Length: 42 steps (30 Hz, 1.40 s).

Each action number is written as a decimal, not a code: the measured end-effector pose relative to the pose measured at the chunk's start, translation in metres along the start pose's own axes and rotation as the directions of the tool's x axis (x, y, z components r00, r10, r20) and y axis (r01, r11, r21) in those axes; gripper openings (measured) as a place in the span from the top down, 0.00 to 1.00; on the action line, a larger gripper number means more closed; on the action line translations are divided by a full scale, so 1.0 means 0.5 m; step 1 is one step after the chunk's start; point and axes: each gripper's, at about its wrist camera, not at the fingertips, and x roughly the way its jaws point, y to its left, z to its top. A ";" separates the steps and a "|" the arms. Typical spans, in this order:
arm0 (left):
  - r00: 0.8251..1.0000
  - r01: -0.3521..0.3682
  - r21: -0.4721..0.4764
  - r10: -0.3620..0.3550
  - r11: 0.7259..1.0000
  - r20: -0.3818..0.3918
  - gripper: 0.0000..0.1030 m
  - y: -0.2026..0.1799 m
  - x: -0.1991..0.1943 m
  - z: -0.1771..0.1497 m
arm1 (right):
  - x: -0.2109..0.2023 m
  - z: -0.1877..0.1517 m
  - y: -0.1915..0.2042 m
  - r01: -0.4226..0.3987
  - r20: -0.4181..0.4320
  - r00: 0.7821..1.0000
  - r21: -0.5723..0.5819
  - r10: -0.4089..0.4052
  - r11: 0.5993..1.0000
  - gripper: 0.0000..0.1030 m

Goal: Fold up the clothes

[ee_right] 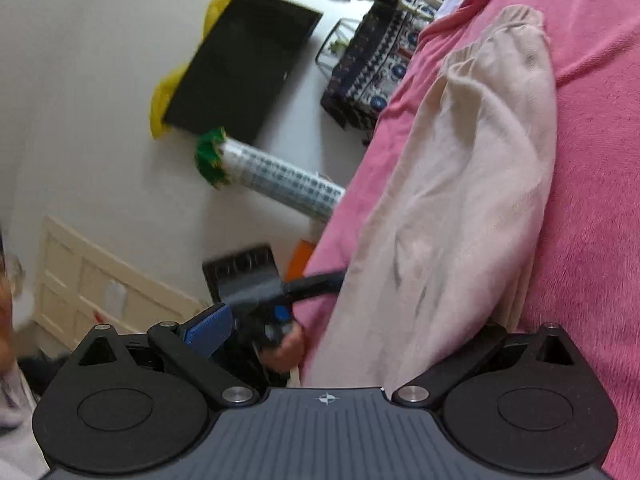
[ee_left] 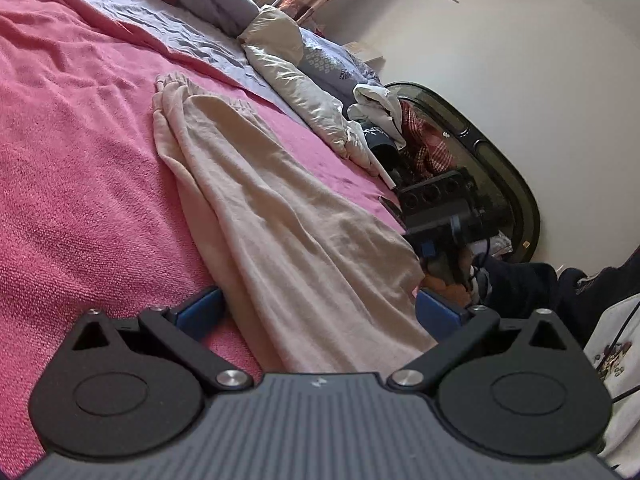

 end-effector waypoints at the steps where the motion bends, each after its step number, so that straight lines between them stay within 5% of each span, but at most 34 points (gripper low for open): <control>1: 1.000 0.004 -0.007 -0.004 1.000 0.005 0.01 0.001 -0.001 0.001 | -0.004 -0.007 -0.002 -0.011 0.000 1.000 0.012 0.011 1.000 0.09; 4: 0.999 -0.027 -0.065 0.030 0.998 0.033 0.01 0.000 0.004 0.005 | -0.021 -0.024 -0.030 -0.030 0.051 0.998 0.056 0.027 0.998 0.29; 7: 0.987 -0.157 -0.141 0.158 0.977 -0.008 0.01 -0.027 0.033 0.024 | -0.036 -0.029 -0.064 -0.066 0.099 0.994 0.101 0.056 0.993 0.44; 13: 0.909 -0.413 -0.139 0.397 0.900 -0.128 0.01 -0.098 0.096 0.054 | -0.025 -0.025 -0.075 -0.078 0.102 0.992 0.093 0.068 0.993 0.45; 15: 0.920 -0.388 -0.121 0.375 0.914 -0.117 0.01 -0.094 0.093 0.052 | -0.022 -0.021 -0.077 -0.078 0.099 0.993 0.099 0.069 0.992 0.45; 19: 0.983 -0.182 -0.143 0.184 0.973 0.007 0.01 -0.036 0.046 0.026 | -0.005 -0.005 -0.084 -0.091 0.075 0.994 0.095 0.084 0.991 0.45; 28: 0.980 -0.194 -0.105 0.197 0.975 0.018 0.05 -0.033 0.101 0.055 | 0.039 0.046 -0.095 -0.107 0.017 0.994 0.115 0.106 0.988 0.45; 33: 0.984 -0.167 -0.310 0.178 0.936 0.009 0.89 0.043 0.057 0.037 | 0.020 0.035 -0.094 -0.098 0.053 0.994 0.146 0.091 0.984 0.43; 37: 0.998 -0.036 -0.424 0.054 0.905 0.031 0.89 0.083 0.053 0.031 | 0.013 0.033 -0.090 -0.098 0.083 0.993 0.162 0.086 0.982 0.36; 42: 1.000 0.001 -0.370 0.001 0.929 0.003 0.53 0.071 0.075 0.037 | 0.002 0.039 -0.083 -0.068 0.081 0.995 0.127 0.058 0.990 0.35</control>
